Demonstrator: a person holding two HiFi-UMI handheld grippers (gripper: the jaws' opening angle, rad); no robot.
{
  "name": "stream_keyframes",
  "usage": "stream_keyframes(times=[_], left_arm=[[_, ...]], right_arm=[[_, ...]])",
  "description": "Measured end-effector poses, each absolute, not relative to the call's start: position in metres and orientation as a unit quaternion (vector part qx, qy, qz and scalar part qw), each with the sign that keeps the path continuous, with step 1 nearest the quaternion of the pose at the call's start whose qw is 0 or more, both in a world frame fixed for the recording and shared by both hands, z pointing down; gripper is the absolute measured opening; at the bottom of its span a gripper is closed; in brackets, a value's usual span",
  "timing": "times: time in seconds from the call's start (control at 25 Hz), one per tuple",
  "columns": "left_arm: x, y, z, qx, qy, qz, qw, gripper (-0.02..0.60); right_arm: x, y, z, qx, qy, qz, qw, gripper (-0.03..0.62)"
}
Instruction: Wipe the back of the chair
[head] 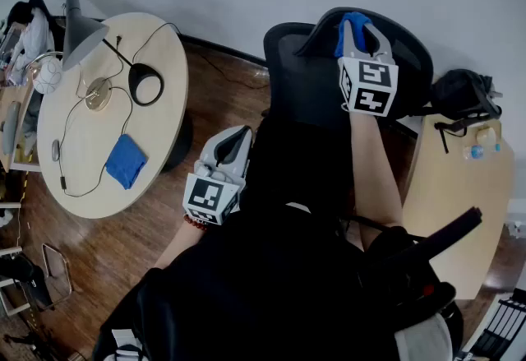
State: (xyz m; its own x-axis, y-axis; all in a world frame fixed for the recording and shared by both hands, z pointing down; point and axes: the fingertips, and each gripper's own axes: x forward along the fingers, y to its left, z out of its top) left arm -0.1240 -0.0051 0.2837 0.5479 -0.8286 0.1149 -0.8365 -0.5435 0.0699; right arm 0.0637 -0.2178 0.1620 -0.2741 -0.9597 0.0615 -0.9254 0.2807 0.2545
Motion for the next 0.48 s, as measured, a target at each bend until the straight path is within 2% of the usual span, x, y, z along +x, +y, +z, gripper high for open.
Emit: stream_keyframes(times=[0.32, 0.48], left_arm=[[-0.147, 0.006, 0.289, 0.872, -0.484, 0.033, 0.069, 0.006], [-0.143, 0.008, 0.294, 0.878, -0.471, 0.033, 0.076, 0.006]], right_arm=[[0.02, -0.209, 0.156, 0.567, -0.816, -0.083, 0.075, 0.041], [-0.003, -0.185, 0.141, 0.523, -0.842, -0.129, 0.04, 0.041]])
